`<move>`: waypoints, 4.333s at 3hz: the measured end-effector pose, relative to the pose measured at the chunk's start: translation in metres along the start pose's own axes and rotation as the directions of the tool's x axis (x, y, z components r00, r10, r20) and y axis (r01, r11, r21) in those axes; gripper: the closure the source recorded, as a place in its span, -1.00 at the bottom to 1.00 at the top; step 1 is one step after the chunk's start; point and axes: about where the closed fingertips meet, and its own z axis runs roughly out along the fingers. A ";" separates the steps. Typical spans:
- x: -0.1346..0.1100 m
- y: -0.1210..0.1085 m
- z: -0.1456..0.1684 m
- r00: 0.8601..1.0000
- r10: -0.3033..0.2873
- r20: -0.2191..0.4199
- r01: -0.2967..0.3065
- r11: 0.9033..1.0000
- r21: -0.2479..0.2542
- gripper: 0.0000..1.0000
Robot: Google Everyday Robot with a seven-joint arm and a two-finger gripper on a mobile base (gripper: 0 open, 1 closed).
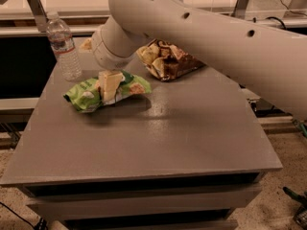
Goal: Move green rice chip bag near water bottle
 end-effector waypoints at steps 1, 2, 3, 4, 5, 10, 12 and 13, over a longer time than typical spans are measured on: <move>0.000 0.000 0.000 1.000 0.000 0.000 0.000 1.000 0.000 -1.00; -0.002 0.000 -0.001 1.000 -0.001 0.000 0.001 1.000 -0.001 -0.67; 0.002 0.005 0.003 1.000 0.022 -0.002 -0.022 1.000 -0.019 -0.19; 0.006 0.008 0.006 0.999 0.031 -0.013 -0.031 0.999 -0.029 0.27; 0.008 0.007 0.010 1.000 0.023 -0.020 -0.024 0.999 -0.026 0.73; 0.012 -0.011 0.016 0.999 -0.037 -0.010 0.038 0.997 0.062 -0.30; 0.009 -0.011 0.016 0.999 -0.042 -0.008 0.042 0.997 0.061 -1.00; 0.009 -0.011 0.016 0.999 -0.042 -0.008 0.042 0.997 0.061 -1.00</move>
Offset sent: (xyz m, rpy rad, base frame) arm -0.0007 -0.0003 0.0014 -0.0018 0.0030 -0.0041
